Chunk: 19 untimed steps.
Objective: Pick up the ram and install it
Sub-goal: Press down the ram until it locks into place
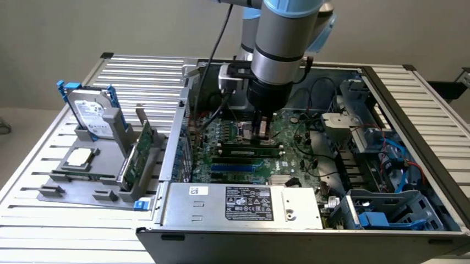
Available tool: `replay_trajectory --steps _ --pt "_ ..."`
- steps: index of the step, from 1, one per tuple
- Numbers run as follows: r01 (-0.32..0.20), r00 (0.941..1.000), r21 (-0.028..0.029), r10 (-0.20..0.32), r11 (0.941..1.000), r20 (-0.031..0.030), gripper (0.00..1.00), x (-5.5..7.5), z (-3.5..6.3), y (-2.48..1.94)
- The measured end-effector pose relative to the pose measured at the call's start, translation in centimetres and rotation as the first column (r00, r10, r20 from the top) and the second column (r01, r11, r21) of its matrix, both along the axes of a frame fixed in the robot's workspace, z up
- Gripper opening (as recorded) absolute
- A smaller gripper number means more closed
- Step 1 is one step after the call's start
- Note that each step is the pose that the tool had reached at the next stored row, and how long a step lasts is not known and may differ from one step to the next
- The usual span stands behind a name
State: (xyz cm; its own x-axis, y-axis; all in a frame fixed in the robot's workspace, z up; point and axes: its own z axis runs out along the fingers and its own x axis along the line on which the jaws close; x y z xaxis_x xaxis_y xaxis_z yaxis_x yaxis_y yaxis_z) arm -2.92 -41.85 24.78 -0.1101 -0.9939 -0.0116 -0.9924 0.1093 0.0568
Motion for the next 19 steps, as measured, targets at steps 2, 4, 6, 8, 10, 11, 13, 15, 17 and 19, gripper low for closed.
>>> replay_trajectory --steps 2,4,6,8,10,11,13,15,17,19 --pt "0.022 0.9997 0.0001 -0.022 0.9998 0.0056 0.11 0.0 0.0 0.01" --pt "0.044 0.999 0.0002 -0.044 0.999 0.0113 0.11 0.0 0.0 0.01" --pt "0.066 0.9977 0.0005 -0.066 0.9978 0.0164 0.11 0.0 0.0 0.01" --pt "0.091 0.9957 0.0007 -0.09 0.9959 0.0191 0.11 0.01 0.0 0.01" --pt "0.121 0.9925 0.0007 -0.121 0.9927 0.0192 0.11 0.0 0.0 0.01" --pt "0.139 0.9902 0.0006 -0.139 0.9903 0.0192 0.11 0.0 0.0 0.01" --pt "0.172 0.985 0.0006 -0.172 0.9852 0.0192 0.11 0.0 0.0 0.02" --pt "0.205 0.9786 0.0006 -0.205 0.9788 0.0192 0.11 0.0 0.01 0.01" --pt "0.239 0.9709 0.0007 -0.239 0.9711 0.0193 0.11 0.0 0.0 0.01" --pt "0.27 0.9626 0.0007 -0.27 0.9628 0.0192 0.11 0.0 0.0 0.01"
